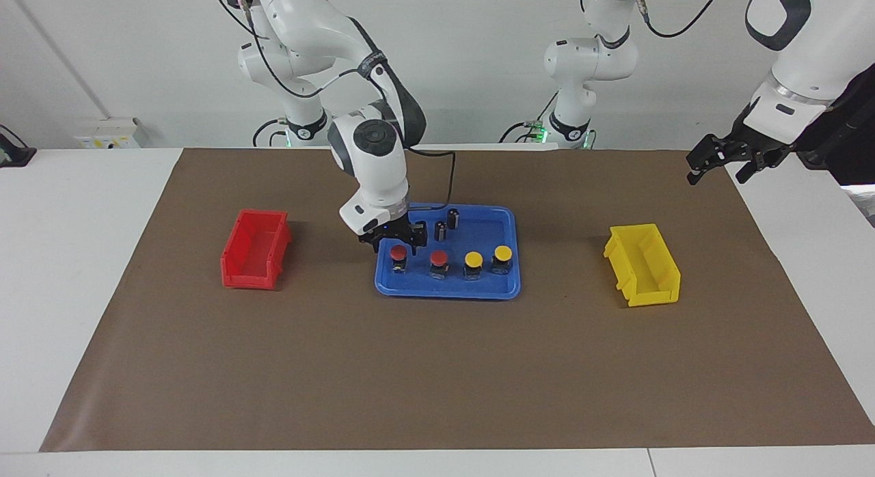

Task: Sort red and yellow buttons by color
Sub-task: 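Grasp the red button with the right gripper and lift it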

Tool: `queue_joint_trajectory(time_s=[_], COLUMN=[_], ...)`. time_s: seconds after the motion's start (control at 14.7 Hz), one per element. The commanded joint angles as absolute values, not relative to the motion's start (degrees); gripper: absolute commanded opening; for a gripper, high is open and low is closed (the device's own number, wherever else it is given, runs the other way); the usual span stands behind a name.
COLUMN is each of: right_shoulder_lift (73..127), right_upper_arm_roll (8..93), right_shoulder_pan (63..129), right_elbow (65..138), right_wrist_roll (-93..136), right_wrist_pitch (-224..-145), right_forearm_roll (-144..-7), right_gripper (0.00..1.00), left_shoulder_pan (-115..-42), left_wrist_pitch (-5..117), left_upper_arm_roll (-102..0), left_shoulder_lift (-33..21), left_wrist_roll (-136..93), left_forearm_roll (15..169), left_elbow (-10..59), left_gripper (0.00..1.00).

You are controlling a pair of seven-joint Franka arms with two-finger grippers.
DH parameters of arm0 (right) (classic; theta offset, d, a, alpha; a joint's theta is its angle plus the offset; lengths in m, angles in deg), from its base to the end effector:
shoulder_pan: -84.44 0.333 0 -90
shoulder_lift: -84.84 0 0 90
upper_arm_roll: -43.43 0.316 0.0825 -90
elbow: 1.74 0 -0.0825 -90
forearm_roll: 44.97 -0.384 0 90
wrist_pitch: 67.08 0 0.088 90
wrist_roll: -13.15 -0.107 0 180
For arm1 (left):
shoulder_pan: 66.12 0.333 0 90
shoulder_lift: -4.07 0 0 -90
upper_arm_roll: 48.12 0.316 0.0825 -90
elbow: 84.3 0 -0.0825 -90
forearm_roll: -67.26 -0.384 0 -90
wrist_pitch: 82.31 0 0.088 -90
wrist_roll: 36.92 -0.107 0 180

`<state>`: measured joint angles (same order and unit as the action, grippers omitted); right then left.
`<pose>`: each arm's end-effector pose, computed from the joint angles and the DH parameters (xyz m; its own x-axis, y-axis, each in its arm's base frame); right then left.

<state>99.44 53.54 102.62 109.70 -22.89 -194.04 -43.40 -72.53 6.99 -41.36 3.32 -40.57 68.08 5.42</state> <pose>0.5380 0.2836 0.3555 0.9922 -0.1248 0.0035 -0.1246 -0.9918 -0.0298 0.5571 0.0014 0.6185 0.9981 -0.0577 -0.0195 -0.0574 -0.9982 0.0140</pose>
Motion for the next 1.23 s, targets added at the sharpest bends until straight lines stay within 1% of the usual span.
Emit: queue_joint_trajectory(time_s=[0.0, 0.34, 0.41, 0.48, 0.61, 0.75, 0.82, 0.95, 1.09, 1.16], right_shoulder_lift=[98.2, 98.7, 98.7, 98.7, 98.7, 98.9, 99.2, 99.5, 98.9, 97.2], right_upper_arm_roll=[53.8, 53.8, 53.8, 53.8, 53.8, 53.8, 53.8, 53.8, 53.4, 53.4], right_shoulder_pan=[102.7, 102.7, 102.7, 102.7, 102.7, 102.6, 102.6, 102.0, 100.8, 99.0], right_elbow=[111.8, 112.4, 112.6, 112.6, 112.5, 112.2, 111.6, 107.2, 100.5, 98.4], right_wrist_roll=[-23.7, -23.5, -23.5, -23.5, -23.4, -23.3, -23.4, -23.2, -22.4, -21.4], right_wrist_pitch=[-196.1, -197.3, -197.4, -197.4, -197.5, -197.5, -197.2, -194.1, -185.1, -180.5], right_forearm_roll=[-42.8, -42.8, -42.8, -42.8, -42.8, -42.8, -42.9, -42.9, -42.9, -42.9], right_gripper=[0.8, 0.73, 0.69, 0.64, 0.51, 0.33, 0.26, 0.23, 0.23, 0.23], left_shoulder_pan=[-72.1, -72.1, -72.1, -72.1, -72.1, -72.1, -72.1, -72.2, -73.7, -75.0], left_wrist_pitch=[6.4, 6.3, 6.4, 6.4, 6.4, 6.4, 6.3, 6.0, 6.2, 6.5], left_upper_arm_roll=[-41.5, -41.5, -41.5, -41.5, -41.5, -41.5, -41.5, -41.5, -42.1, -42.2], left_shoulder_lift=[3.8, 3.8, 3.8, 3.8, 3.8, 3.8, 3.8, 3.9, 4.4, 4.8], left_wrist_roll=[-41.0, -41.0, -41.0, -41.0, -41.0, -41.0, -41.0, -41.2, -40.7, -40.3], left_forearm_roll=[68.7, 68.7, 68.7, 68.7, 68.7, 68.7, 68.7, 68.7, 68.6, 68.6], left_elbow=[5.8, 5.8, 5.8, 5.8, 5.8, 5.8, 5.8, 5.6, 6.1, 6.9], left_gripper=[1.0, 1.0, 1.0, 1.0, 1.0, 1.0, 1.0, 1.0, 1.0, 1.0])
